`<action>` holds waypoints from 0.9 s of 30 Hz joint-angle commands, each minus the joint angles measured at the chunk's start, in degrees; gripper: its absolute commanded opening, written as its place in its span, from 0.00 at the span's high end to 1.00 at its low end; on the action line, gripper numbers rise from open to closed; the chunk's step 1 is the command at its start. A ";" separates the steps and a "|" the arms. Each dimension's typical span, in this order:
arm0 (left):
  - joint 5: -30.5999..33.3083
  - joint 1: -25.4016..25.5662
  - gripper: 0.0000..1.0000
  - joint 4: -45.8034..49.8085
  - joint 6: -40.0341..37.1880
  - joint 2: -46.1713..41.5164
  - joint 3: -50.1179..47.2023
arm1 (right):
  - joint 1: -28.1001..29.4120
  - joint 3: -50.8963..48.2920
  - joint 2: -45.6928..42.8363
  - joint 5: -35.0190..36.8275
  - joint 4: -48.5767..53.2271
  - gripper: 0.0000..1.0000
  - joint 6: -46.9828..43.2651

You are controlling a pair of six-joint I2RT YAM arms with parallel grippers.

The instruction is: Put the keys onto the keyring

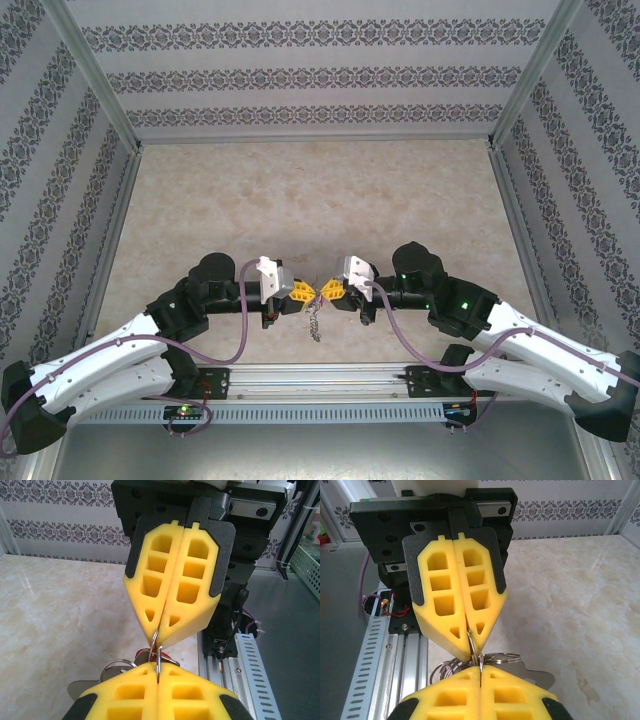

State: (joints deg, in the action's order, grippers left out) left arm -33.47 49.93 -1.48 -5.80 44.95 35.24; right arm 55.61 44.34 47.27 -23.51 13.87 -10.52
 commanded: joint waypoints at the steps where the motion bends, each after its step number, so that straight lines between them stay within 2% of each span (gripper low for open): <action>1: -1.35 0.77 1.00 -1.61 -0.70 -1.18 0.76 | -0.33 -0.22 0.03 -1.71 -0.95 1.00 -0.71; 27: -1.11 0.75 1.00 -1.00 -0.57 0.31 1.60 | 1.11 1.23 -1.28 -3.69 0.23 1.00 -3.28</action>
State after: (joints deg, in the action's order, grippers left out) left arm -34.13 49.93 -1.43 -5.82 45.17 35.27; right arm 55.77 44.38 47.18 -24.95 14.13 -12.45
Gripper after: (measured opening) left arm 0.046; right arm 0.063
